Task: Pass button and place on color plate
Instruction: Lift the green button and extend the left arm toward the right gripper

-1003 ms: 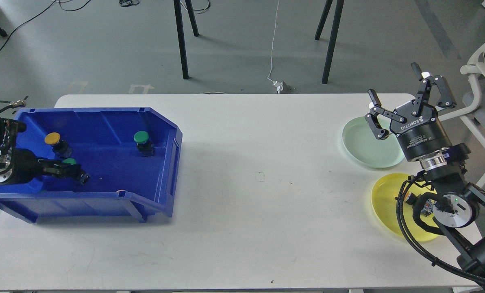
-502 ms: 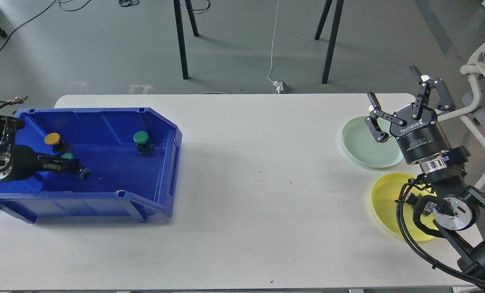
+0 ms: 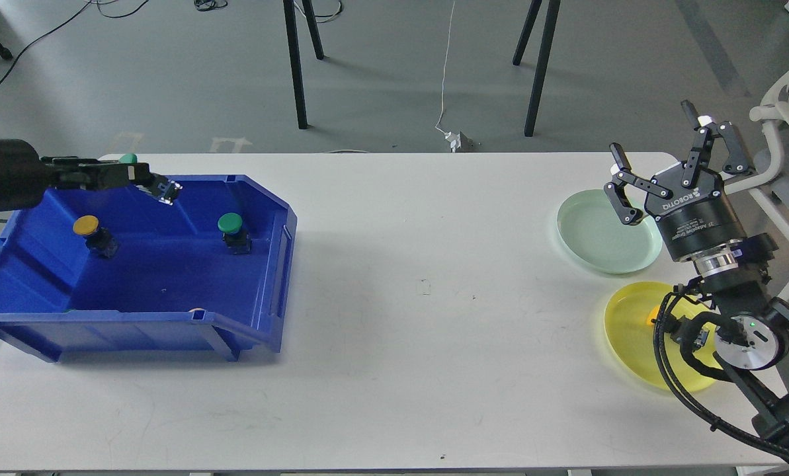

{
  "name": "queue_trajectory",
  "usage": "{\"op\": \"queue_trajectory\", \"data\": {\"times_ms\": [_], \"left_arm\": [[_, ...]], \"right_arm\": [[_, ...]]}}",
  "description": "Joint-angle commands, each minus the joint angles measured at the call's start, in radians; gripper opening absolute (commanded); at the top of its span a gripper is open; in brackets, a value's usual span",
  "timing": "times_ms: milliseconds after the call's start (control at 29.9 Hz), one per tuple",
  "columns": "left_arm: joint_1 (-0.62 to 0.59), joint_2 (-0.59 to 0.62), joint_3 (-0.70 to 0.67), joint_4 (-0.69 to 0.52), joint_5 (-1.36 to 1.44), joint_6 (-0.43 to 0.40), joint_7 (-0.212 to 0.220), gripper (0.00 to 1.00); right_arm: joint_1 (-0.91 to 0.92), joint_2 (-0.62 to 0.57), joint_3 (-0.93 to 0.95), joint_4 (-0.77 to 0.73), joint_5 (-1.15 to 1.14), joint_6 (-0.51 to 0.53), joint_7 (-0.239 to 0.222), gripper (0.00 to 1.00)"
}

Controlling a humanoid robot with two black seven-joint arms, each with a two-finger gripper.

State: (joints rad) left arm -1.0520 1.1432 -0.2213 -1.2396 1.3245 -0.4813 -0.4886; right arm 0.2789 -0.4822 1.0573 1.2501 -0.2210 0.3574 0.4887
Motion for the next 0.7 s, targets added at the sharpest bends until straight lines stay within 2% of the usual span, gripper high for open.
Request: {"op": "queue_trajectory", "data": {"times_ms": [0,100,167,267,368,502,669], "left_arm": [[0.004,-0.008,-0.046,-0.164,-0.192,-0.007,0.000,0.22],[0.006,-0.123,-0.058,-0.208,-0.359,0.003,0.000,0.22],[0.010,-0.222,-0.062,-0.199,-0.434,0.044,0.000,0.22],[0.056,-0.388,-0.061,-0.155,-0.501,0.131,0.000,0.22],[0.118,-0.534,-0.066,-0.068,-0.508,0.174,0.000,0.22],[0.178,-0.634,-0.066,0.000,-0.504,0.202,0.000,0.22],[0.195,-0.657,-0.064,0.020,-0.502,0.224,0.000,0.22]], "right_arm": [[0.000,-0.045,0.009,0.018,0.000,-0.002,0.000,0.95],[-0.001,-0.088,0.009,0.046,-0.003,-0.005,0.000,0.95],[-0.001,-0.117,0.007,0.064,-0.008,-0.006,0.000,0.95],[-0.003,-0.157,0.003,0.095,-0.049,-0.008,0.000,0.96],[-0.010,-0.164,0.003,0.130,-0.193,-0.009,0.000,0.97],[-0.015,-0.145,-0.031,0.157,-0.352,-0.003,0.000,0.97],[0.029,-0.083,-0.186,0.150,-0.382,0.000,0.000,0.96]]}}
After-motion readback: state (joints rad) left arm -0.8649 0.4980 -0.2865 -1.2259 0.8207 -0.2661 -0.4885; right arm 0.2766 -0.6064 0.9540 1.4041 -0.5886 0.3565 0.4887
